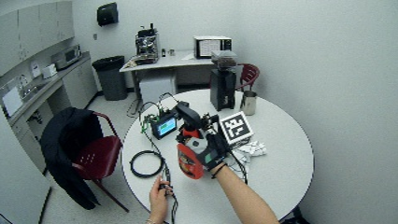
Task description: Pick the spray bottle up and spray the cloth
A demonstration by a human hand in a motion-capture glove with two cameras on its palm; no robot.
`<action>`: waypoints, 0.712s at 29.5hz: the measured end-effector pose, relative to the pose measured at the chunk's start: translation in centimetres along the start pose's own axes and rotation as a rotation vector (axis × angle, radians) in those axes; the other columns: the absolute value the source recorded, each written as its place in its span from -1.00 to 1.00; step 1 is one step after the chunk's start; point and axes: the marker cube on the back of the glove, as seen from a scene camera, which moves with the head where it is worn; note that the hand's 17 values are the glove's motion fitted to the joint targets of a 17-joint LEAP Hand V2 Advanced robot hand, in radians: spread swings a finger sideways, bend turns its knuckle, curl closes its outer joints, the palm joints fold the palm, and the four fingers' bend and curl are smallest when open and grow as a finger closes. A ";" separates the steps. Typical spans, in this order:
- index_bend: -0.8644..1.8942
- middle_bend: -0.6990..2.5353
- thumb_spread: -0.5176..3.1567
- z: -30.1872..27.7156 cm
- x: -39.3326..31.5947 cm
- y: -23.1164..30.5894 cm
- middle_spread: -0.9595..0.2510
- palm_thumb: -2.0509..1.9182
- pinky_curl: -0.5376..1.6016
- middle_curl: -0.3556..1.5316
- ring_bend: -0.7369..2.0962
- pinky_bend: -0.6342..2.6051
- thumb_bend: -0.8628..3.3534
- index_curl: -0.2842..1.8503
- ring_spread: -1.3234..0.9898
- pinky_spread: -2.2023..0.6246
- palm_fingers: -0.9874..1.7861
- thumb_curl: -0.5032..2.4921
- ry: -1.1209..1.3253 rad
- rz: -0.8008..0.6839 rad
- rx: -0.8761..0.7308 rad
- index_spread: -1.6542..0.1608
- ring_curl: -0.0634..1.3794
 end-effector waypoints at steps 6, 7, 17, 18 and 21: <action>-0.27 -0.27 -0.41 2.0 3.7 1.0 0.42 0.52 -0.18 -0.11 -0.11 -0.49 -0.61 -0.36 0.03 0.66 0.54 -0.18 0.003 0.020 -0.013 0.61 -0.33; -0.27 -0.27 -0.41 2.1 4.2 1.3 0.42 0.52 -0.18 -0.11 -0.11 -0.49 -0.61 -0.36 0.03 0.66 0.54 -0.18 0.004 0.028 -0.010 0.61 -0.33; -0.27 -0.27 -0.41 2.0 4.8 1.2 0.43 0.52 -0.18 -0.11 -0.11 -0.49 -0.60 -0.36 0.03 0.65 0.54 -0.18 0.009 -0.004 -0.003 0.61 -0.33; -0.27 -0.27 -0.41 2.0 4.8 1.1 0.42 0.52 -0.18 -0.11 -0.11 -0.49 -0.61 -0.36 0.03 0.65 0.54 -0.18 0.008 -0.001 -0.003 0.61 -0.33; -0.28 -0.27 -0.40 2.2 5.2 1.2 0.40 0.51 -0.18 -0.11 -0.12 -0.49 -0.61 -0.36 0.02 0.65 0.53 -0.19 0.011 0.016 -0.019 0.60 -0.33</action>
